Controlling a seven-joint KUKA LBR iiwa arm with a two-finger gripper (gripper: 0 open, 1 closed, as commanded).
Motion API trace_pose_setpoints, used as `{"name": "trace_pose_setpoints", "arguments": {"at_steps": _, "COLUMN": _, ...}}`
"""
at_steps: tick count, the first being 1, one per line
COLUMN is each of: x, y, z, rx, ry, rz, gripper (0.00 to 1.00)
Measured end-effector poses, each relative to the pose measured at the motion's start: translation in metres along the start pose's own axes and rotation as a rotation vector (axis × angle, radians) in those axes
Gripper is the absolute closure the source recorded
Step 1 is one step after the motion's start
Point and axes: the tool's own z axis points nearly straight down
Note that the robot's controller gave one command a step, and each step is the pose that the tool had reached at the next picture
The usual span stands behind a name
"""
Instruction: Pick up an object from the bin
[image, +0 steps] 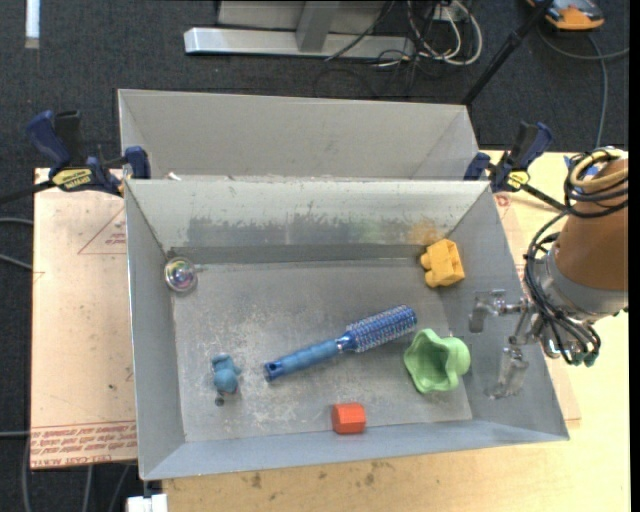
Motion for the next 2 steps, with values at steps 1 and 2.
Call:
{"name": "trace_pose_setpoints", "arguments": {"at_steps": 1, "x": -0.043, "y": 0.014, "z": -0.069, "rx": 0.005, "ry": -0.015, "rz": -0.327, "gripper": 0.0}}
{"name": "trace_pose_setpoints", "arguments": {"at_steps": 2, "x": -0.011, "y": 0.086, "z": 0.057, "rx": -0.003, "ry": 0.001, "rz": -0.324, "gripper": 0.0}}
